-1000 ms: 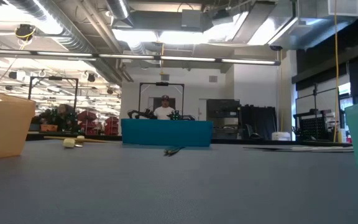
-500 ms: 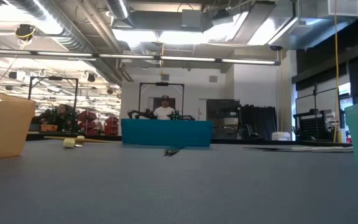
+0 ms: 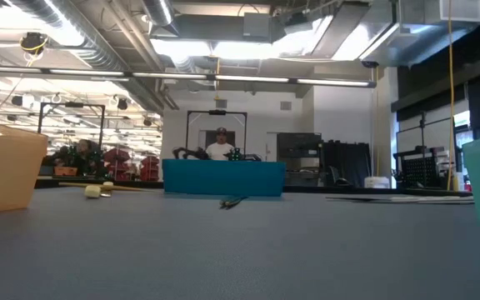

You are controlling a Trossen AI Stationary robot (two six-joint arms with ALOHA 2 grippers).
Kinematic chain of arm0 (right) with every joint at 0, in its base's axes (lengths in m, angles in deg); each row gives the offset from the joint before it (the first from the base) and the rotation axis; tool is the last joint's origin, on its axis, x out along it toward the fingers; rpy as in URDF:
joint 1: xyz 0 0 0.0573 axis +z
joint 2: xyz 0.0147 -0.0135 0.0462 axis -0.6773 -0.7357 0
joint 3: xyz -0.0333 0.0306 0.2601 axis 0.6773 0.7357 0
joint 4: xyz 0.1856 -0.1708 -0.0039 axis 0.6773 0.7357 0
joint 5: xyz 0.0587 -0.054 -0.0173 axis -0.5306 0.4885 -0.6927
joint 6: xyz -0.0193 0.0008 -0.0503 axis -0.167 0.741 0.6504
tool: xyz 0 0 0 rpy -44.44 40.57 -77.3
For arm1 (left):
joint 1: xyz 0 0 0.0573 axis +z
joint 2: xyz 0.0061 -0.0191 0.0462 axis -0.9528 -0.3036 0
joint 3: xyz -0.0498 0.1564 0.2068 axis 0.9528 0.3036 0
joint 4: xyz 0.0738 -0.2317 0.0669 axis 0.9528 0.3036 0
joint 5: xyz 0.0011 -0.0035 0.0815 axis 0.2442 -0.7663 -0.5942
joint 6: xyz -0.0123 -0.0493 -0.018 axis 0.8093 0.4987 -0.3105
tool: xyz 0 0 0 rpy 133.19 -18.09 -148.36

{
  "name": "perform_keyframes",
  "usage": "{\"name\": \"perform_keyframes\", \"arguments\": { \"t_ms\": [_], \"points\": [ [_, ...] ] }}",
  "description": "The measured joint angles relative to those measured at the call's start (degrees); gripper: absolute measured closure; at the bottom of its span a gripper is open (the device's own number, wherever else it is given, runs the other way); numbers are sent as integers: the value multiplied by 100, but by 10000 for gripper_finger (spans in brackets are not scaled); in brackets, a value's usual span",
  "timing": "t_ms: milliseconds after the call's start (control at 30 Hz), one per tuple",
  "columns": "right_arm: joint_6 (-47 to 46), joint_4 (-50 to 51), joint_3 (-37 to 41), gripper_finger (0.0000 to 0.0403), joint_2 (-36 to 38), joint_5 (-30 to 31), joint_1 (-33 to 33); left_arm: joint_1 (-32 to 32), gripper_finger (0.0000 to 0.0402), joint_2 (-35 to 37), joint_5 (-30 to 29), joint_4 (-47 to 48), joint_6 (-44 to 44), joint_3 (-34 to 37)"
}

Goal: Sort silverware by color (type)
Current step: Put the yellow knife into the green bin, then put the gold knife into the blue bin

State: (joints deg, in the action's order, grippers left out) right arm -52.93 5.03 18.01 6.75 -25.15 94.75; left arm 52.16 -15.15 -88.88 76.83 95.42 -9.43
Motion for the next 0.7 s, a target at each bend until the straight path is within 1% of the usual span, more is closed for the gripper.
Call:
{"name": "perform_keyframes", "arguments": {
  "t_ms": [100,333,400,533,700],
  "points": [
    [-1,-1,0,336,0,72,0,0,260,0,0,2,0,0],
    [-148,-1,0,256,0,519,0,-1,260,0,-1,2,-7,0],
    [-148,-1,0,239,0,557,-2,-2,260,0,-1,2,-9,0],
    [-149,-1,0,216,0,513,-2,-2,260,0,-1,2,-11,0],
    [-149,-1,0,205,0,500,-2,-2,260,0,-1,2,-13,0]
  ]
}}
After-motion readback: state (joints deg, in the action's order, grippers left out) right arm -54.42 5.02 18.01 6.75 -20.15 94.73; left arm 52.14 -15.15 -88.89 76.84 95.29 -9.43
